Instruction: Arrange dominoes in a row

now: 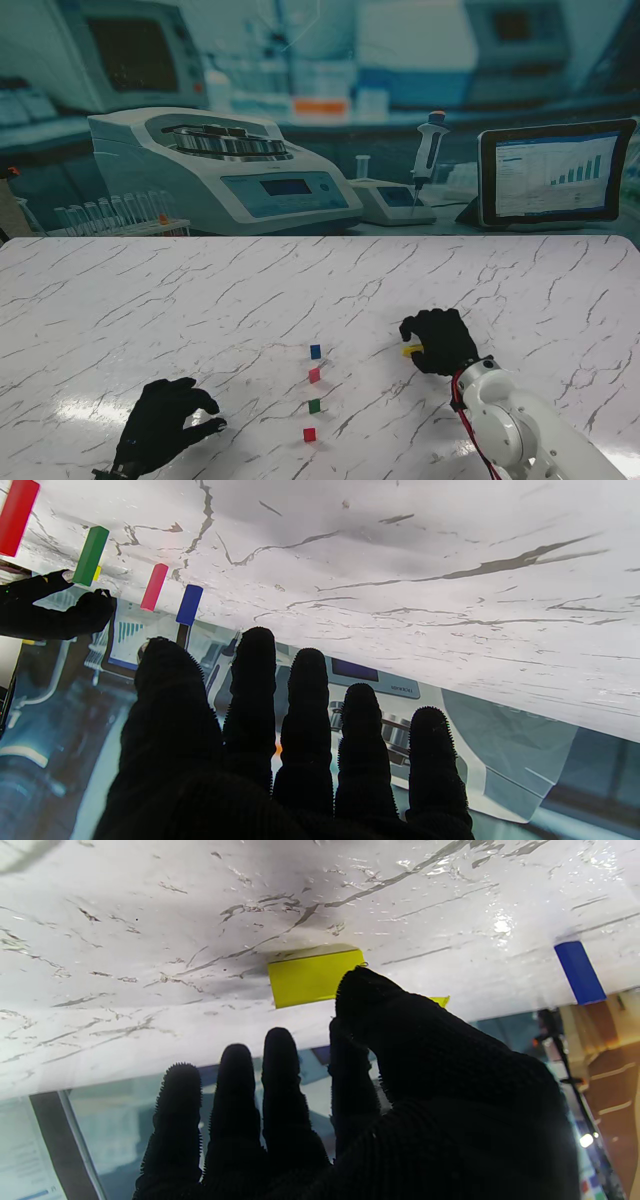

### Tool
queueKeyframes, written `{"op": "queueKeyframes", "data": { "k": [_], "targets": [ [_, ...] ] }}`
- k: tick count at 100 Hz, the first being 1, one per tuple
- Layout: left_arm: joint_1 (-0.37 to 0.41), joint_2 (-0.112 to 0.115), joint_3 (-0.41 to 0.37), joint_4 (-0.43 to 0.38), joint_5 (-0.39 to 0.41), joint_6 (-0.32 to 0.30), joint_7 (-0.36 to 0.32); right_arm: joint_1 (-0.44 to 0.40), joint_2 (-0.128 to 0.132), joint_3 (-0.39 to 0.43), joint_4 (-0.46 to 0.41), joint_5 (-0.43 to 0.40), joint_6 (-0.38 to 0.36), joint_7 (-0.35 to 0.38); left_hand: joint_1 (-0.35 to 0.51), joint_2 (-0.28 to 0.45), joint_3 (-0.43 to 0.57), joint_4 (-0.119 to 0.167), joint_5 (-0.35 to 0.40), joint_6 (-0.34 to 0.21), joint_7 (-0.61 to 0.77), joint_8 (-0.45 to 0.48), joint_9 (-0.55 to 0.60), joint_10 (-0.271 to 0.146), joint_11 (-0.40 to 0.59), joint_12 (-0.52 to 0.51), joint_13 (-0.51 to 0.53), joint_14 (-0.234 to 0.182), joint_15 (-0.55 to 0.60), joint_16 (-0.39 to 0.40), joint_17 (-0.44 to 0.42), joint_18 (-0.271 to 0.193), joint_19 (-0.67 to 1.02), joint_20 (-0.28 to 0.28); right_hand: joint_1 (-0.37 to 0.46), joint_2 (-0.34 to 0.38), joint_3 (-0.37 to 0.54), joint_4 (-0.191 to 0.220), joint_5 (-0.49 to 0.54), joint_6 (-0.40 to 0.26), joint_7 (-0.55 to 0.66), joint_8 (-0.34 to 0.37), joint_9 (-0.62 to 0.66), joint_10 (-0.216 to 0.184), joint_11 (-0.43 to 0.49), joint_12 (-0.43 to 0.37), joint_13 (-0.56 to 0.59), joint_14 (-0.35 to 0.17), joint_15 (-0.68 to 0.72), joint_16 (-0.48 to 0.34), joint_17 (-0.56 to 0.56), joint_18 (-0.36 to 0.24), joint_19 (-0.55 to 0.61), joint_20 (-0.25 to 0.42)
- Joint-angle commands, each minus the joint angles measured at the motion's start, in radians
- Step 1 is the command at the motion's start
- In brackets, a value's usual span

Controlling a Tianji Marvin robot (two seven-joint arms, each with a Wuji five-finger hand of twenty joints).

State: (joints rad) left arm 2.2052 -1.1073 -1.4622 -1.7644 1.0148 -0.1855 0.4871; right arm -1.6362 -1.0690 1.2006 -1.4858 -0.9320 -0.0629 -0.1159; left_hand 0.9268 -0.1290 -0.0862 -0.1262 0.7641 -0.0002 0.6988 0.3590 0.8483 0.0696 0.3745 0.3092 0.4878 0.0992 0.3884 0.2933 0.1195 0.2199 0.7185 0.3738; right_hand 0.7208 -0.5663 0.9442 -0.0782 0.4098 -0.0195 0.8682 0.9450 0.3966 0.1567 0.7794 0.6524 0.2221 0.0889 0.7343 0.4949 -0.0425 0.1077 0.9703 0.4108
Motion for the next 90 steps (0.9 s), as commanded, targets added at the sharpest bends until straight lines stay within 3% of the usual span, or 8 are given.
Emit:
{"op": "queueKeyframes", "data": {
  "k": [1,13,44,55,75,90],
  "targets": [
    [0.007,-0.005,0.001,0.000,-0.003,-0.021,-0.010,-0.009,0.000,0.000,-0.010,0.007,-0.008,0.012,0.030,-0.007,-0.023,-0.032,0.002,-0.035,0.009,-0.009,0.012,-0.027,0.013,0.014,0.019,-0.034,0.008,0.011,-0.008,-0.013,0.036,0.013,-0.024,0.027,-0.005,0.031,0.003,0.026,-0.083,-0.017,-0.041,0.021,-0.031,-0.025,-0.045,0.006,-0.009,-0.002,-0.023,0.091,-0.018,0.003],
    [0.007,-0.005,0.000,0.000,-0.003,-0.022,-0.009,-0.004,0.001,-0.005,-0.005,0.013,-0.009,0.023,0.029,-0.008,-0.022,-0.031,0.002,-0.034,0.010,-0.008,0.012,-0.027,0.014,0.015,0.021,-0.034,0.009,0.011,-0.008,-0.014,0.035,0.013,-0.034,0.068,-0.014,0.069,0.041,0.056,-0.244,-0.029,-0.045,0.025,-0.056,-0.051,-0.053,0.006,-0.016,-0.009,-0.023,0.091,-0.024,0.008],
    [0.009,-0.005,-0.001,-0.001,-0.003,-0.021,-0.008,0.028,0.003,-0.042,0.037,0.025,0.002,0.036,0.025,-0.010,-0.020,-0.030,0.002,-0.037,0.009,-0.008,0.011,-0.028,0.013,0.014,0.018,-0.035,0.007,0.010,-0.008,-0.014,0.034,0.013,-0.010,0.050,-0.014,0.056,0.077,0.043,-0.269,-0.002,-0.044,0.024,-0.057,-0.058,-0.054,0.005,-0.015,-0.010,-0.021,0.089,-0.027,0.010],
    [0.010,-0.005,0.000,0.000,-0.002,-0.020,-0.007,0.033,0.003,-0.048,0.047,0.024,0.007,0.035,0.024,-0.010,-0.020,-0.030,0.001,-0.037,0.009,-0.008,0.011,-0.030,0.013,0.014,0.018,-0.035,0.007,0.010,-0.008,-0.014,0.035,0.013,0.007,0.028,-0.009,0.034,0.078,0.029,-0.218,0.021,-0.036,0.021,-0.048,-0.058,-0.047,0.001,-0.009,-0.009,-0.016,0.086,-0.028,0.014],
    [0.009,-0.005,0.001,0.000,-0.003,-0.019,-0.007,0.040,0.001,-0.059,0.063,0.025,0.012,0.020,0.023,-0.009,-0.019,-0.030,0.001,-0.035,0.010,-0.007,0.011,-0.030,0.013,0.015,0.018,-0.036,0.007,0.010,-0.007,-0.016,0.035,0.013,0.044,-0.021,-0.022,-0.001,0.068,-0.011,0.047,-0.048,-0.009,0.006,-0.022,-0.053,-0.024,-0.007,0.006,-0.005,-0.004,0.084,-0.032,0.030],
    [0.009,-0.005,0.001,0.001,-0.003,-0.019,-0.006,0.043,-0.001,-0.068,0.072,0.025,0.017,0.003,0.021,-0.008,-0.019,-0.029,0.002,-0.035,0.011,-0.007,0.011,-0.029,0.014,0.015,0.019,-0.036,0.008,0.011,-0.007,-0.016,0.035,0.013,0.048,0.008,-0.053,0.003,0.116,-0.036,0.152,-0.066,0.015,-0.002,-0.007,-0.049,-0.003,-0.010,0.017,0.000,0.003,0.083,-0.029,0.034]
  ]
}}
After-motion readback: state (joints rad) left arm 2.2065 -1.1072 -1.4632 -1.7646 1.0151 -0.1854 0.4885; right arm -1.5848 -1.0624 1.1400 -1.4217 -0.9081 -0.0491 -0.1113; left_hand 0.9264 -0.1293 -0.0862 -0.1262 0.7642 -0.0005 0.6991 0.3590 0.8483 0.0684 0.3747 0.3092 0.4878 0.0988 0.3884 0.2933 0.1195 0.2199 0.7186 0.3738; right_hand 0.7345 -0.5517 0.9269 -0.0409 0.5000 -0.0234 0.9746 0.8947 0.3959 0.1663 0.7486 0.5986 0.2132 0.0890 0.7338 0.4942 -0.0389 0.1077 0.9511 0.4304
